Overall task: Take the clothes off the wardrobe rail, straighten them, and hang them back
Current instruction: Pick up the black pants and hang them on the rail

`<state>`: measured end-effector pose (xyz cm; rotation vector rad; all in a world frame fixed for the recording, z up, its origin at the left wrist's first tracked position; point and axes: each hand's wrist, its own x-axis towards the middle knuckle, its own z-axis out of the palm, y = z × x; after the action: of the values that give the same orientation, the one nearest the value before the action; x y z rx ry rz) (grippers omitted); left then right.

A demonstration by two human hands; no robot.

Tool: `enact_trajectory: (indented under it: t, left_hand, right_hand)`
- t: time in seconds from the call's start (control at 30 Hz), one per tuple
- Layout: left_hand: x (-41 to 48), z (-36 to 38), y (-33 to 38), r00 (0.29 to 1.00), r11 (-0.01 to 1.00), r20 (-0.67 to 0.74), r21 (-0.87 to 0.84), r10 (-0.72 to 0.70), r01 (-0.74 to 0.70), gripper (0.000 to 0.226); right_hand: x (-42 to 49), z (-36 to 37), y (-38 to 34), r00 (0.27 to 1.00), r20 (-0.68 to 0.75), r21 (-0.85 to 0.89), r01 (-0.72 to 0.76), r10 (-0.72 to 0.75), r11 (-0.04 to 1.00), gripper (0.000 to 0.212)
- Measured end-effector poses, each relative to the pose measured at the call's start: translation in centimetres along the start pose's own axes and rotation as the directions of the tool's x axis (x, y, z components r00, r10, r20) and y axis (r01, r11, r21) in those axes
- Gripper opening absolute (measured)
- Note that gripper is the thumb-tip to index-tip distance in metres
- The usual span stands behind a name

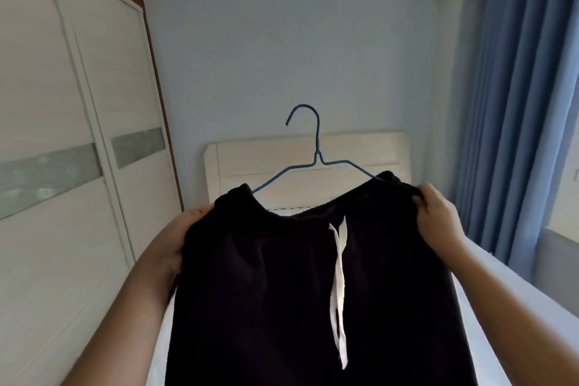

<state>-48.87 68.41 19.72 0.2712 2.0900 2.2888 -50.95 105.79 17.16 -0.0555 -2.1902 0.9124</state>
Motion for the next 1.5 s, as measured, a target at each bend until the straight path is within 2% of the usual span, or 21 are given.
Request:
enact_trajectory:
  t: [0.07, 0.13, 0.23, 0.3, 0.37, 0.43, 0.53, 0.63, 0.7, 0.77, 0.9, 1.0, 1.1, 1.2, 1.3, 1.5]
  left_hand:
    - [-0.7, 0.4, 1.6, 0.999, 0.999, 0.010, 0.042, -0.030, 0.030, 0.025]
    - [-1.5, 0.7, 3.1, 1.000, 0.988, 0.027, 0.152, 0.009, -0.013, 0.018]
    - [-2.4, 0.4, 4.5, 0.985, 0.976, -0.026, 0.147, 0.168, -0.163, 0.023]
    - [-3.0, 0.6, 5.0, 0.961, 0.929, -0.066, 0.280, 0.269, -0.240, 0.023]
    - [-3.2, 1.0, 5.0, 0.899, 0.749, -0.110, 0.600, 0.424, -0.280, 0.015]
    - [-3.2, 1.4, 4.5, 0.805, 0.535, -0.131, 0.806, 0.578, -0.252, 0.017]
    - [-3.6, 0.6, 4.1, 0.646, 0.380, -0.206, 0.914, 0.735, -0.141, 0.021]
    - [-4.8, -1.0, 4.4, 0.498, 0.295, -0.238, 0.955, 0.834, -0.037, 0.018]
    - [-6.0, -1.6, 5.0, 0.446, 0.250, -0.232, 0.968, 0.865, 0.019, 0.015]
    - [-7.5, -2.0, 5.3, 0.402, 0.209, -0.226, 0.974, 0.887, 0.085, 0.013]
    - [-11.6, -3.2, 5.6, 0.331, 0.176, -0.248, 0.956, 0.910, 0.233, 0.014]
    - [-15.1, -4.7, 5.7, 0.346, 0.169, -0.284, 0.930, 0.894, 0.325, 0.016]
    - [-19.1, -6.8, 5.7, 0.353, 0.174, -0.323, 0.903, 0.878, 0.394, 0.021]
    - [-24.3, -9.3, 5.7, 0.327, 0.215, -0.393, 0.858, 0.860, 0.466, 0.024]
    - [-30.0, -11.2, 5.8, 0.303, 0.213, -0.405, 0.834, 0.862, 0.508, 0.025]
    - [-41.8, -14.4, 5.8, 0.194, 0.266, -0.482, 0.727, 0.855, 0.633, 0.026]
  right_hand:
    - [0.6, -0.8, -1.8, 0.999, -0.049, 0.005, -0.009, 0.009, 1.000, 0.013]
    - [1.1, -1.7, -3.3, 0.994, -0.106, 0.020, -0.026, 0.028, 0.999, 0.017]
    - [1.5, -2.6, -4.6, 0.986, -0.166, 0.027, -0.015, 0.019, 1.000, 0.017]
    - [1.7, -3.0, -5.4, 0.980, -0.199, 0.031, -0.014, 0.020, 0.999, 0.016]
    - [1.8, -3.0, -6.3, 0.975, -0.224, 0.040, -0.004, 0.013, 0.999, 0.016]
    - [1.8, -2.9, -7.3, 0.975, -0.221, 0.039, 0.020, -0.011, 0.999, 0.016]
    - [1.9, -2.7, -8.1, 0.984, -0.084, 0.041, 0.158, -0.154, 0.987, 0.017]
    - [1.9, -2.2, -8.0, 0.936, 0.192, -0.003, 0.303, -0.297, 0.953, 0.018]
    - [1.7, -1.7, -8.3, 0.891, 0.313, 0.035, 0.335, -0.329, 0.942, 0.020]
    - [1.4, -0.8, -9.3, 0.864, 0.367, 0.104, 0.329, -0.344, 0.939, 0.022]
    - [0.2, 2.3, -12.2, 0.795, 0.447, 0.185, 0.366, -0.410, 0.912, 0.017]
    - [-1.6, 4.9, -14.3, 0.775, 0.457, 0.265, 0.349, -0.436, 0.899, 0.008]
    - [-4.0, 7.0, -17.2, 0.733, 0.470, 0.336, 0.366, -0.491, 0.868, 0.011]
    - [-7.1, 8.5, -20.8, 0.671, 0.485, 0.414, 0.389, -0.561, 0.823, 0.012]
    - [-10.5, 9.6, -24.9, 0.623, 0.482, 0.473, 0.406, -0.616, 0.782, 0.016]
    - [-19.6, 11.2, -33.1, 0.560, 0.476, 0.559, 0.403, -0.678, 0.725, 0.024]
